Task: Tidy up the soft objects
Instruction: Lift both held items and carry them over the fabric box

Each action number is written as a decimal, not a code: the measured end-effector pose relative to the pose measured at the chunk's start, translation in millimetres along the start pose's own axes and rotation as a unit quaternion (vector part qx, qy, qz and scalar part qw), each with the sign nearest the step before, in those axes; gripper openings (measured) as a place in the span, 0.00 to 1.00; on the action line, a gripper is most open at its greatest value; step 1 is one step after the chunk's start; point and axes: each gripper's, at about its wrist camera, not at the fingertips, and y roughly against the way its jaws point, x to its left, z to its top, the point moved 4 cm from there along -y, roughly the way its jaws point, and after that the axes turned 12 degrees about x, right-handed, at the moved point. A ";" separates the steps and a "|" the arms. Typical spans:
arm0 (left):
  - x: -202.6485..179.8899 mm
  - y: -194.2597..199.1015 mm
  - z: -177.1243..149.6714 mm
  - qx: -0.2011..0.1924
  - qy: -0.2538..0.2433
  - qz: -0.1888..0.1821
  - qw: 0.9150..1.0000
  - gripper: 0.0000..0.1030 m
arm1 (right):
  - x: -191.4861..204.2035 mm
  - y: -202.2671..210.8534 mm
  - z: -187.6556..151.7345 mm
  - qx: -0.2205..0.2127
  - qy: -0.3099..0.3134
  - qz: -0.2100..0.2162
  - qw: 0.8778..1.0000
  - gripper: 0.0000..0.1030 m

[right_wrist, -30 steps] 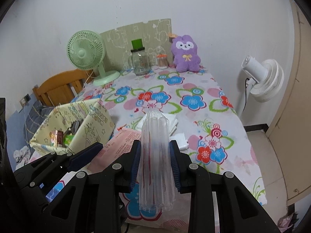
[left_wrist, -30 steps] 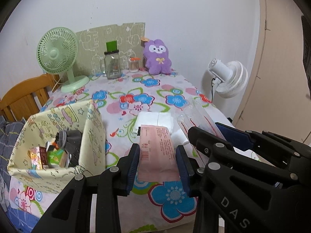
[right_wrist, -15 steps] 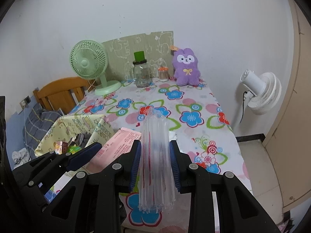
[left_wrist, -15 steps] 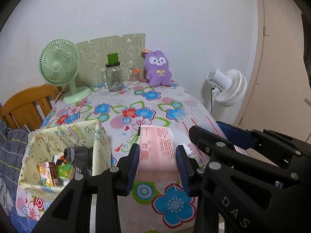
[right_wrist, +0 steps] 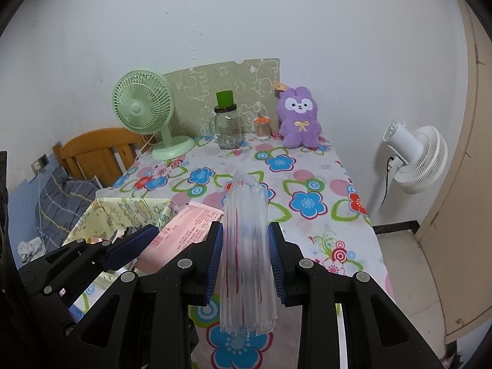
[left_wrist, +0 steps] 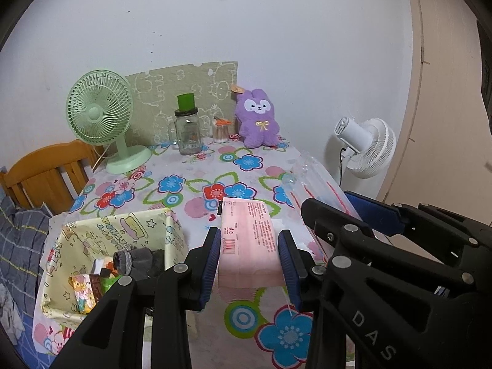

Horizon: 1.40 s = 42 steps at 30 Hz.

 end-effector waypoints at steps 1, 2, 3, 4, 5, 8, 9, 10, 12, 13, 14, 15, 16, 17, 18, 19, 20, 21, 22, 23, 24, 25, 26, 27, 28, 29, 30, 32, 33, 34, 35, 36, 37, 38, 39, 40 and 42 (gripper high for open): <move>2.3 -0.2 0.9 0.000 0.001 0.001 1.000 0.38 | 2.0 -1.3 1.8 0.000 0.001 0.001 1.000 0.32; 4.6 -0.3 1.8 0.000 0.002 0.002 1.000 0.38 | 3.2 -2.4 2.8 0.000 0.001 0.001 1.000 0.32; 6.7 -0.4 2.5 0.000 0.003 0.003 1.000 0.38 | 4.8 -3.7 4.4 0.000 0.003 0.003 1.000 0.32; 9.2 -0.5 3.3 0.000 0.004 0.005 1.000 0.38 | 6.8 -4.6 5.6 0.000 0.004 0.004 1.000 0.32; 12.5 -0.6 4.1 0.000 0.005 0.006 1.000 0.38 | 9.2 -5.9 7.1 0.000 0.005 0.005 1.000 0.32; 20.2 -0.4 5.9 -0.001 0.008 0.011 1.000 0.38 | 16.9 -9.5 11.6 0.000 0.008 0.009 1.000 0.32; 22.9 -0.2 6.2 -0.002 0.009 0.012 1.000 0.38 | 19.4 -10.3 12.5 -0.001 0.010 0.011 1.000 0.32; 25.8 0.2 6.6 -0.002 0.009 0.014 1.000 0.38 | 22.4 -11.1 13.6 -0.001 0.011 0.012 1.000 0.32; 31.2 0.5 7.2 -0.003 0.011 0.017 1.000 0.38 | 28.0 -12.7 15.8 -0.002 0.014 0.014 1.000 0.32; 33.9 0.6 7.6 -0.004 0.012 0.018 1.000 0.38 | 30.3 -13.7 16.8 -0.002 0.016 0.015 1.000 0.32; 37.1 0.7 7.8 -0.004 0.013 0.019 1.000 0.38 | 33.1 -14.5 17.8 -0.003 0.017 0.016 1.000 0.32; 40.5 0.7 8.0 -0.004 0.015 0.021 1.000 0.38 | 35.9 -15.5 18.9 -0.003 0.019 0.017 1.000 0.32; 42.8 0.7 8.2 -0.004 0.016 0.022 1.000 0.38 | 38.5 -16.5 20.0 -0.003 0.021 0.019 1.000 0.32; 45.8 0.8 8.3 -0.004 0.017 0.024 1.000 0.38 | 42.4 -17.6 20.9 -0.003 0.023 0.020 1.000 0.32; 48.6 1.2 8.3 -0.004 0.018 0.026 0.999 0.38 | 44.5 -18.4 21.9 -0.003 0.025 0.022 0.999 0.32; 51.7 1.7 8.2 -0.005 0.019 0.028 0.999 0.38 | 47.2 -19.2 22.9 -0.003 0.026 0.023 0.999 0.32; 55.0 2.1 7.8 -0.005 0.021 0.030 0.999 0.38 | 50.1 -20.1 23.6 -0.003 0.028 0.025 0.999 0.32; 58.2 2.5 7.4 -0.006 0.022 0.031 0.999 0.38 | 53.6 -21.4 24.5 -0.003 0.030 0.027 0.999 0.32; 61.3 2.9 7.0 -0.006 0.024 0.033 0.999 0.38 | 56.9 -22.5 25.2 -0.003 0.032 0.029 0.999 0.32; 64.6 3.2 6.3 -0.006 0.026 0.034 0.999 0.38 | 59.2 -23.2 25.5 -0.003 0.034 0.030 0.999 0.32; 67.3 3.5 5.8 -0.006 0.027 0.035 0.999 0.38 | 61.7 -24.2 26.1 -0.003 0.036 0.031 0.999 0.32; 70.8 3.9 5.2 -0.006 0.028 0.037 0.999 0.38 | 65.5 -25.6 26.6 -0.003 0.038 0.032 0.999 0.32; 73.1 4.2 4.2 -0.007 0.029 0.037 0.999 0.38 | 67.8 -26.2 27.1 -0.003 0.040 0.033 0.999 0.32; 75.8 4.3 4.1 -0.007 0.030 0.038 0.999 0.38 | 69.6 -27.3 27.5 -0.003 0.041 0.034 0.999 0.32; 78.5 4.5 3.6 -0.007 0.032 0.039 0.999 0.38 | 73.0 -28.3 27.8 -0.002 0.043 0.035 0.998 0.32; 81.2 4.7 3.1 -0.007 0.033 0.039 0.999 0.38 | 75.7 -29.1 28.1 -0.002 0.044 0.035 0.998 0.32; 83.5 4.5 3.2 -0.007 0.034 0.040 0.999 0.38 | 77.9 -30.2 28.7 -0.002 0.045 0.036 0.998 0.32; 89.3 4.7 2.1 -0.007 0.036 0.041 0.998 0.38 | 83.4 -32.2 29.7 -0.002 0.048 0.037 0.998 0.32; 92.5 4.5 1.8 -0.007 0.037 0.042 0.998 0.38 | 85.8 -33.0 30.1 -0.002 0.049 0.038 0.998 0.32; 95.5 4.5 1.4 -0.007 0.039 0.044 0.998 0.38 | 89.3 -34.3 30.5 -0.002 0.051 0.040 0.998 0.32; 99.0 4.2 1.1 -0.007 0.040 0.045 0.998 0.38 | 92.0 -35.1 30.7 -0.002 0.052 0.041 0.998 0.32; 102.2 4.0 0.6 -0.007 0.041 0.047 0.998 0.38 | 94.8 -36.1 31.0 -0.001 0.053 0.042 0.998 0.32; 105.4 3.8 -0.1 -0.006 0.042 0.048 0.998 0.38 | 97.5 -37.5 31.5 -0.001 0.054 0.044 0.998 0.32; 109.0 3.1 -0.6 -0.006 0.044 0.050 0.998 0.38 | 101.4 -39.4 31.7 0.000 0.056 0.046 0.997 0.32; 111.8 2.5 -1.2 -0.005 0.046 0.051 0.998 0.38 | 103.4 -40.8 31.5 0.001 0.056 0.047 0.997 0.32; 115.1 1.9 -1.9 -0.004 0.048 0.053 0.997 0.38 | 106.3 -42.3 31.5 0.002 0.058 0.049 0.997 0.32; 121.9 0.5 -3.6 -0.001 0.051 0.056 0.997 0.38 | 111.5 -45.9 31.6 0.004 0.060 0.052 0.997 0.32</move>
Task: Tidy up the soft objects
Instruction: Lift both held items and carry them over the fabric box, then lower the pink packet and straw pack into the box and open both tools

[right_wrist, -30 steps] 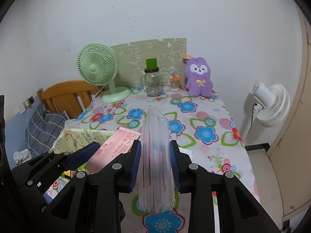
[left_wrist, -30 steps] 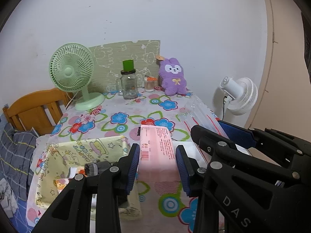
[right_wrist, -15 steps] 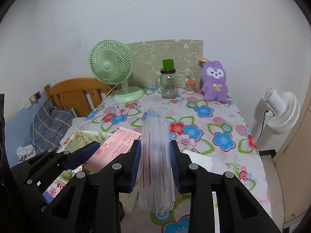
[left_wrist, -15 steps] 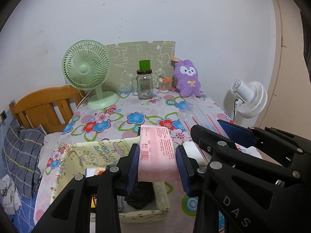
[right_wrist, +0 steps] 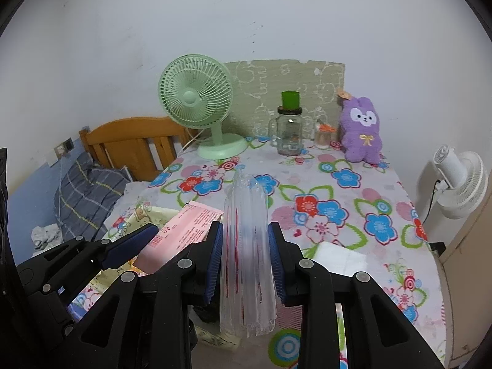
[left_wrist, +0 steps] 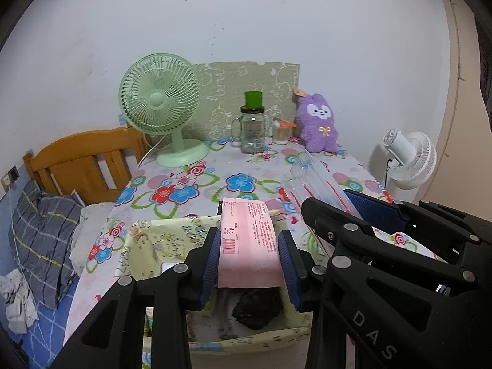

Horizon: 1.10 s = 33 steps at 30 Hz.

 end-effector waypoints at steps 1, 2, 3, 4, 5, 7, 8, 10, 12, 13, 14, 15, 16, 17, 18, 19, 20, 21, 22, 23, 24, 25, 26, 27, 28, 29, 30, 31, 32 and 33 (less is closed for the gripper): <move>2.3 -0.8 -0.3 0.001 0.001 0.001 1.000 0.38 | 2.7 -2.4 0.3 0.001 0.001 0.002 1.000 0.32; 5.2 -1.6 -1.0 0.002 0.002 0.003 1.000 0.38 | 4.9 -4.4 0.4 0.002 0.002 0.004 1.000 0.32; 7.5 -2.2 -1.7 0.002 0.003 0.004 1.000 0.38 | 7.1 -6.1 0.4 0.003 0.002 0.005 1.000 0.32; 10.0 -3.2 -2.4 0.003 0.003 0.006 1.000 0.38 | 9.5 -8.5 0.5 0.005 0.003 0.007 1.000 0.32; 12.5 -4.4 -3.1 0.004 0.004 0.008 1.000 0.38 | 11.3 -10.2 0.6 0.006 0.003 0.008 1.000 0.32; 16.4 -6.1 -4.5 0.007 0.005 0.011 1.000 0.38 | 15.3 -15.1 1.0 0.010 0.004 0.012 1.000 0.32; 18.5 -7.1 -5.0 0.008 0.005 0.013 1.000 0.38 | 16.8 -16.6 1.0 0.011 0.005 0.013 1.000 0.32; 22.4 -9.4 -6.3 0.010 0.006 0.015 1.000 0.38 | 20.9 -21.0 1.4 0.014 0.007 0.016 1.000 0.32; 26.8 -12.4 -6.8 0.013 0.008 0.018 1.000 0.38 | 23.8 -25.4 1.4 0.017 0.008 0.020 1.000 0.32; 29.4 -14.4 -7.3 0.015 0.009 0.020 1.000 0.38 | 25.2 -27.4 1.4 0.018 0.008 0.022 1.000 0.32; 31.5 -16.0 -7.8 0.016 0.010 0.021 1.000 0.38 | 27.6 -30.6 1.7 0.021 0.009 0.025 0.999 0.32; 34.4 -18.2 -8.4 0.018 0.011 0.023 1.000 0.38 | 29.4 -33.0 1.8 0.023 0.010 0.027 0.999 0.32; 36.3 -19.7 -8.8 0.020 0.012 0.024 0.999 0.38 | 31.7 -36.2 1.9 0.026 0.011 0.030 0.999 0.32; 38.9 -21.9 -9.5 0.023 0.013 0.026 0.999 0.38 | 33.2 -38.4 1.7 0.028 0.012 0.032 0.999 0.32; 41.2 -23.6 -10.2 0.024 0.014 0.028 0.999 0.38 | 35.2 -41.3 1.6 0.031 0.012 0.034 0.999 0.32; 43.2 -25.1 -11.3 0.026 0.015 0.029 0.999 0.38 | 36.7 -44.2 1.4 0.034 0.013 0.036 0.999 0.32; 45.7 -27.1 -12.4 0.029 0.015 0.030 0.999 0.38 | 38.8 -47.7 1.6 0.037 0.014 0.038 0.998 0.32; 47.8 -29.1 -13.0 0.032 0.016 0.031 0.999 0.38 | 40.6 -50.2 1.3 0.040 0.015 0.040 0.998 0.32; 50.6 -31.9 -13.9 0.036 0.018 0.033 0.999 0.38 | 42.7 -52.8 1.0 0.042 0.016 0.042 0.998 0.32; 53.0 -33.6 -14.6 0.038 0.019 0.033 0.999 0.38 | 44.5 -56.0 1.0 0.046 0.017 0.044 0.998 0.32; 55.4 -35.3 -15.4 0.042 0.021 0.034 0.998 0.38 | 45.9 -58.4 0.7 0.048 0.018 0.045 0.998 0.32; 58.1 -37.9 -16.5 0.045 0.023 0.034 0.998 0.38 | 48.0 -61.1 0.2 0.051 0.019 0.046 0.997 0.32; 59.5 -39.8 -17.5 0.048 0.024 0.035 0.998 0.38 | 50.3 -64.3 -0.4 0.055 0.020 0.049 0.997 0.32; 61.0 -41.1 -18.4 0.051 0.025 0.035 0.998 0.38 | 51.8 -65.9 -0.9 0.057 0.021 0.049 0.997 0.32; 63.1 -43.4 -19.6 0.055 0.026 0.036 0.998 0.38 | 53.7 -68.7 -1.5 0.060 0.022 0.051 0.997 0.32; 64.6 -44.9 -20.4 0.058 0.026 0.036 0.997 0.38 | 55.3 -71.3 -1.9 0.063 0.023 0.051 0.996 0.32; 66.2 -46.9 -21.2 0.061 0.026 0.037 0.997 0.38 | 56.4 -73.2 -2.3 0.065 0.023 0.052 0.996 0.32; 67.3 -48.9 -22.1 0.066 0.026 0.037 0.997 0.38 | 57.3 -75.2 -3.0 0.068 0.024 0.053 0.996 0.32; 68.7 -51.0 -23.0 0.070 0.025 0.037 0.997 0.38 | 58.2 -77.6 -3.6 0.072 0.024 0.053 0.996 0.32; 69.7 -52.4 -23.8 0.073 0.024 0.037 0.996 0.38 | 59.1 -80.0 -4.2 0.075 0.024 0.054 0.995 0.32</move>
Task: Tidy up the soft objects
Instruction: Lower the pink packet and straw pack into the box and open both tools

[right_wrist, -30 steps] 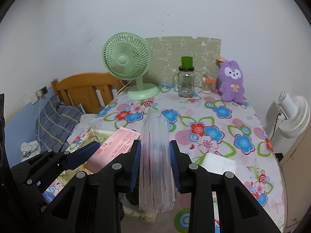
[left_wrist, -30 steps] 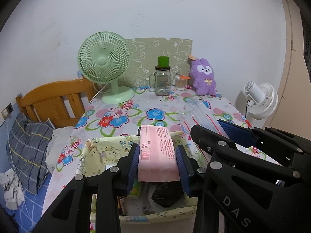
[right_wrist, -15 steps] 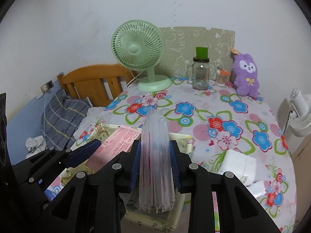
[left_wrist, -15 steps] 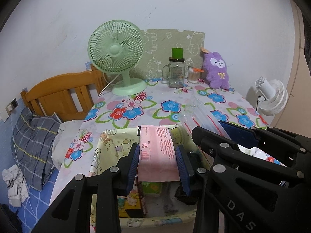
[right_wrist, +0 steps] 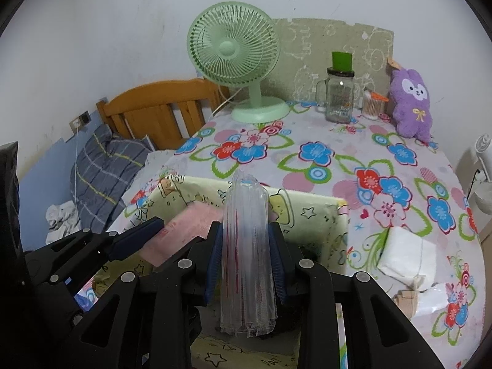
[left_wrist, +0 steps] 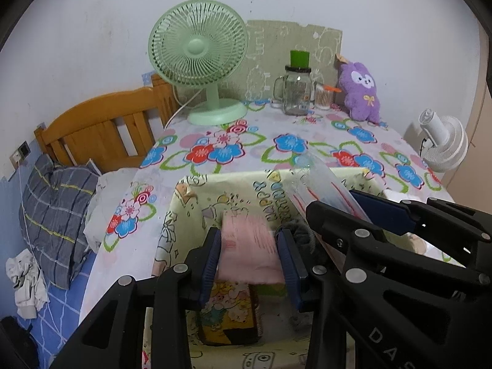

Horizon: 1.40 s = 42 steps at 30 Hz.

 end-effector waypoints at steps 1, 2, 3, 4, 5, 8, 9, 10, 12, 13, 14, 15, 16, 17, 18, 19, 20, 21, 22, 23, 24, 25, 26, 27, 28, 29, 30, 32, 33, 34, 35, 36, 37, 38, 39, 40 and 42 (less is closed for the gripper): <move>0.9 -1.2 -0.2 0.001 -0.001 0.001 1.000 0.38 | 0.5 -1.7 -0.2 0.002 0.000 0.001 1.000 0.32; 1.9 -2.2 -0.6 0.003 -0.002 0.002 1.000 0.38 | 1.2 -3.7 -0.5 0.004 0.000 0.002 1.000 0.32; 2.8 -3.1 -1.1 0.005 -0.002 0.002 1.000 0.38 | 1.8 -5.0 -0.7 0.006 0.000 0.003 1.000 0.32; 3.7 -4.0 -1.4 0.008 -0.002 0.001 1.000 0.38 | 2.6 -6.8 -0.6 0.008 0.000 0.004 1.000 0.32; 4.7 -4.7 -1.6 0.010 -0.002 0.001 1.000 0.38 | 3.1 -8.2 -0.3 0.009 0.000 0.004 1.000 0.32; 7.0 -5.5 -2.2 0.014 -0.002 -0.001 1.000 0.38 | 5.4 -11.1 0.1 0.011 0.002 0.006 1.000 0.32; 7.9 -5.6 -2.3 0.014 -0.001 -0.001 1.000 0.40 | 6.5 -11.9 0.3 0.012 0.002 0.006 1.000 0.32; 8.7 -5.7 -2.5 0.015 -0.001 -0.001 1.000 0.42 | 7.2 -12.5 0.4 0.012 0.003 0.007 1.000 0.32; 9.6 -6.4 -2.7 0.019 0.000 -0.003 1.000 0.51 | 8.7 -14.3 1.0 0.014 0.005 0.008 1.000 0.32; 10.2 -6.5 -3.2 0.021 0.002 -0.002 1.000 0.55 | 9.0 -15.3 1.3 0.015 0.006 0.009 1.000 0.32; 10.9 -6.7 -3.8 0.023 0.003 -0.001 1.000 0.55 | 9.9 -16.5 1.4 0.016 0.008 0.011 1.000 0.32; 11.2 -6.5 -4.4 0.024 0.003 -0.002 1.000 0.56 | 10.4 -17.3 1.6 0.017 0.008 0.012 1.000 0.32; 11.5 -6.3 -4.9 0.025 0.004 -0.002 1.000 0.58 | 11.1 -17.8 1.6 0.017 0.008 0.014 1.000 0.32; 12.0 -6.3 -5.3 0.026 0.004 -0.001 1.000 0.60 | 11.6 -18.5 1.3 0.018 0.008 0.018 1.000 0.32; 12.1 -6.1 -5.7 0.026 0.005 0.000 1.000 0.61 | 11.9 -19.1 1.3 0.019 0.008 0.021 1.000 0.32; 12.2 -5.8 -6.3 0.026 0.004 0.001 1.000 0.62 | 12.4 -19.6 1.5 0.019 0.009 0.024 0.999 0.33; 11.8 -5.7 -7.0 0.027 0.003 0.001 1.000 0.62 | 13.0 -19.6 1.4 0.019 0.011 0.024 0.999 0.35; 11.4 -5.7 -7.5 0.028 0.002 0.001 1.000 0.64 | 13.7 -19.2 1.0 0.019 0.014 0.023 0.999 0.36; 10.5 -5.8 -8.3 0.031 0.001 -0.001 1.000 0.65 | 14.1 -18.9 0.4 0.018 0.016 0.020 0.999 0.40; 9.6 -5.4 -9.5 0.034 0.001 -0.004 0.999 0.66 | 13.7 -18.3 -0.1 0.018 0.018 0.016 1.000 0.47; 8.6 -4.8 -9.8 0.035 0.001 -0.006 0.999 0.67 | 12.9 -17.8 -0.6 0.017 0.017 0.013 1.000 0.52; 7.4 -3.9 -10.3 0.035 0.000 -0.008 0.999 0.69 | 12.2 -16.7 -1.2 0.015 0.016 0.011 1.000 0.59; 6.4 -2.6 -10.9 0.033 -0.001 -0.009 0.999 0.69 | 11.2 -14.7 -2.1 0.011 0.015 0.007 1.000 0.62; 5.3 -1.4 -11.5 0.032 -0.001 -0.008 0.999 0.72 | 10.8 -13.2 -2.8 0.008 0.015 0.005 1.000 0.63; 4.0 -0.3 -12.0 0.030 -0.002 -0.007 1.000 0.73 | 9.8 -11.7 -3.4 0.007 0.015 0.004 1.000 0.65; 2.8 1.3 -12.3 0.028 -0.003 -0.005 1.000 0.74 | 8.6 -9.8 -3.9 0.005 0.016 0.000 1.000 0.67; 1.5 2.7 -12.4 0.026 -0.003 -0.005 1.000 0.76 | 7.6 -8.1 -4.2 0.004 0.016 -0.003 1.000 0.69; -0.8 6.1 -12.0 0.022 -0.003 -0.005 1.000 0.78 | 5.1 -3.3 -4.6 0.000 0.018 -0.009 1.000 0.73; -2.2 7.8 -12.1 0.019 -0.003 -0.005 1.000 0.80 | 3.5 -1.0 -4.9 -0.003 0.018 -0.012 1.000 0.74; -3.3 9.4 -11.8 0.018 -0.004 -0.005 1.000 0.81 | 2.2 2.4 -5.4 -0.006 0.019 -0.016 1.000 0.75; -4.8 11.3 -11.4 0.015 -0.004 -0.005 1.000 0.82 | 1.4 4.5 -5.7 -0.008 0.019 -0.018 1.000 0.75; -6.6 13.2 -11.1 0.013 -0.004 -0.006 1.000 0.83 | 0.4 6.9 -6.0 -0.009 0.020 -0.020 1.000 0.75; -8.0 14.7 -10.9 0.011 -0.005 -0.006 1.000 0.85 | -0.4 9.4 -6.2 -0.011 0.020 -0.022 0.999 0.76; -10.4 16.8 -10.4 0.008 -0.007 -0.006 1.000 0.85 | -1.4 12.3 -6.3 -0.013 0.021 -0.024 0.999 0.76; -12.2 19.0 -10.4 0.005 -0.009 -0.005 1.000 0.87 | -2.3 15.1 -6.6 -0.015 0.022 -0.025 0.999 0.76; -14.2 21.5 -10.1 0.001 -0.010 -0.005 1.000 0.88 | -2.5 18.0 -6.9 -0.018 0.022 -0.027 0.999 0.77; -18.1 26.8 -9.0 -0.007 -0.012 -0.004 1.000 0.89 | -5.2 24.2 -7.2 -0.024 0.020 -0.030 0.999 0.79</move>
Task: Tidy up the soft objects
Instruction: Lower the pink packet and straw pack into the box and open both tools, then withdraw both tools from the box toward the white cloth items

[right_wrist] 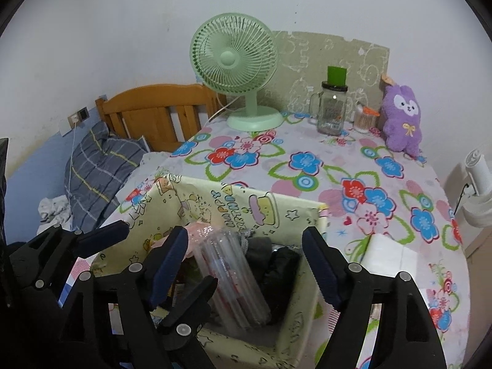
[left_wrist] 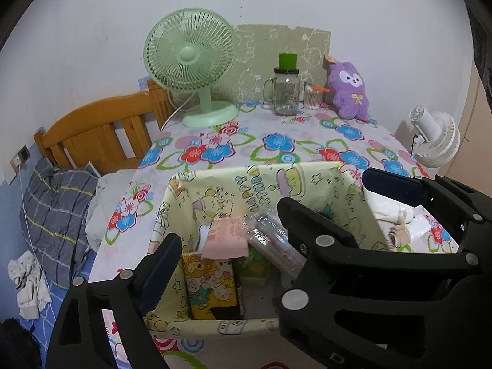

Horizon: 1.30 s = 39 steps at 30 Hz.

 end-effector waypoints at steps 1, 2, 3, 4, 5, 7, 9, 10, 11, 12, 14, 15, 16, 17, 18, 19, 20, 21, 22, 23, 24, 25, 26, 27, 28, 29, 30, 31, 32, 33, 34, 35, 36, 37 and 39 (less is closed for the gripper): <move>-1.9 2.4 0.7 -0.003 0.000 0.002 1.000 0.90 | -1.4 3.0 -0.2 -0.003 -0.002 -0.001 1.000 0.80; -3.9 4.9 1.4 -0.007 0.000 0.003 1.000 0.90 | -3.5 6.9 -0.2 -0.006 -0.003 -0.003 1.000 0.80; -5.7 7.1 2.1 -0.009 0.000 0.004 1.000 0.91 | -4.6 9.2 0.2 -0.008 -0.004 -0.005 1.000 0.81; -7.0 9.0 2.7 -0.011 0.002 0.004 1.000 0.93 | -6.3 12.1 0.2 -0.011 -0.004 -0.008 1.000 0.81; -8.9 11.5 3.0 -0.013 0.003 0.003 1.000 0.93 | -8.6 15.2 0.3 -0.013 -0.006 -0.014 1.000 0.81; -11.9 15.8 3.7 -0.017 0.006 0.001 1.000 0.95 | -14.2 20.1 0.5 -0.017 -0.010 -0.019 1.000 0.81; -15.6 20.0 4.7 -0.023 0.004 0.002 1.000 0.96 | -19.4 25.2 -0.2 -0.019 -0.014 -0.019 1.000 0.81; -18.2 22.3 5.2 -0.026 0.002 0.003 1.000 0.97 | -21.7 27.8 -0.8 -0.020 -0.016 -0.019 0.999 0.81; -20.8 25.0 5.5 -0.030 0.001 0.005 1.000 0.97 | -24.1 31.0 -0.9 -0.022 -0.016 -0.020 0.999 0.82; -23.5 27.6 6.2 -0.033 0.000 0.005 0.999 0.98 | -25.8 34.0 -1.3 -0.025 -0.017 -0.021 0.999 0.82; -28.1 31.5 7.4 -0.037 -0.002 0.004 0.999 0.99 | -30.1 40.8 -2.2 -0.031 -0.018 -0.026 0.999 0.84; -30.7 33.4 7.9 -0.039 -0.003 0.003 0.999 1.00 | -32.2 44.4 -2.5 -0.035 -0.018 -0.030 0.999 0.85; -33.1 35.5 8.7 -0.042 -0.003 0.002 0.999 1.00 | -34.5 48.1 -2.7 -0.038 -0.019 -0.034 0.999 0.86; -36.0 38.0 9.7 -0.045 -0.003 0.001 0.999 1.00 | -38.1 52.0 -2.9 -0.042 -0.019 -0.037 0.998 0.87; -38.9 39.6 10.1 -0.047 -0.004 0.000 0.999 1.00 | -40.0 55.1 -3.2 -0.045 -0.020 -0.039 0.998 0.88; -41.7 41.2 10.9 -0.048 -0.004 -0.001 0.999 1.00 | -43.6 59.0 -3.7 -0.047 -0.022 -0.041 0.998 0.89; -44.8 42.9 12.2 -0.048 -0.004 -0.003 0.999 1.00 | -46.0 61.8 -4.3 -0.049 -0.023 -0.042 0.998 0.90; -47.8 44.3 12.8 -0.049 -0.004 -0.004 0.999 1.00 | -48.3 64.6 -5.3 -0.052 -0.024 -0.044 0.997 0.91; -51.3 45.8 13.6 -0.050 -0.005 -0.006 0.999 1.00 | -51.3 67.5 -5.8 -0.055 -0.026 -0.046 0.997 0.92; -55.7 47.5 14.6 -0.052 -0.006 -0.007 0.999 1.00 | -54.9 71.5 -6.8 -0.058 -0.028 -0.048 0.997 0.94; -59.1 49.3 15.0 -0.054 -0.008 -0.008 0.998 1.00 | -57.3 74.1 -7.4 -0.061 -0.029 -0.049 0.996 0.94; -62.7 51.2 15.6 -0.056 -0.009 -0.010 0.998 1.00 | -60.8 77.2 -8.0 -0.065 -0.031 -0.051 0.996 0.95; -66.5 53.2 16.2 -0.059 -0.011 -0.011 0.998 1.00 | -64.2 80.3 -8.8 -0.068 -0.033 -0.052 0.996 0.96; -70.4 54.8 16.7 -0.061 -0.012 -0.013 0.998 1.00 | -67.1 83.8 -10.0 -0.072 -0.035 -0.054 0.995 0.96; -73.4 56.1 17.1 -0.062 -0.013 -0.013 0.998 1.00 | -70.2 86.3 -10.6 -0.074 -0.036 -0.055 0.995 0.96; -76.7 57.4 17.4 -0.061 -0.013 -0.013 0.998 1.00 | -73.3 88.8 -11.6 -0.076 -0.038 -0.057 0.995 0.97; -80.2 58.5 17.7 -0.061 -0.014 -0.013 0.998 1.00 | -76.4 91.2 -12.5 -0.078 -0.040 -0.059 0.994 0.97; -82.9 59.8 17.6 -0.062 -0.015 -0.014 0.998 1.00 | -79.5 93.5 -13.7 -0.080 -0.042 -0.060 0.994 0.97; -87.3 61.4 17.6 -0.062 -0.017 -0.016 0.998 1.00 | -82.6 95.8 -14.8 -0.081 -0.043 -0.061 0.994 0.97; -90.2 62.1 17.8 -0.063 -0.018 -0.017 0.998 1.00 | -85.5 98.4 -16.0 -0.083 -0.045 -0.062 0.994 0.97; -93.5 63.2 18.0 -0.065 -0.021 -0.019 0.998 1.00 | -88.9 101.6 -17.6 -0.085 -0.046 -0.065 0.993 0.97; -96.9 64.4 18.3 -0.065 -0.023 -0.020 0.997 1.00 | -90.6 103.3 -18.9 -0.086 -0.047 -0.067 0.993 0.97; -99.7 65.1 18.6 -0.066 -0.024 -0.022 0.997 1.00 | -93.4 105.7 -19.9 -0.088 -0.049 -0.069 0.993 0.97; -103.4 66.3 19.0 -0.067 -0.026 -0.025 0.997 1.00 | -95.7 107.9 -20.5 -0.090 -0.050 -0.071 0.992 0.97; -109.0 68.1 20.0 -0.069 -0.028 -0.029 0.997 1.00 | -100.4 113.3 -22.3 -0.095 -0.052 -0.076 0.991 0.97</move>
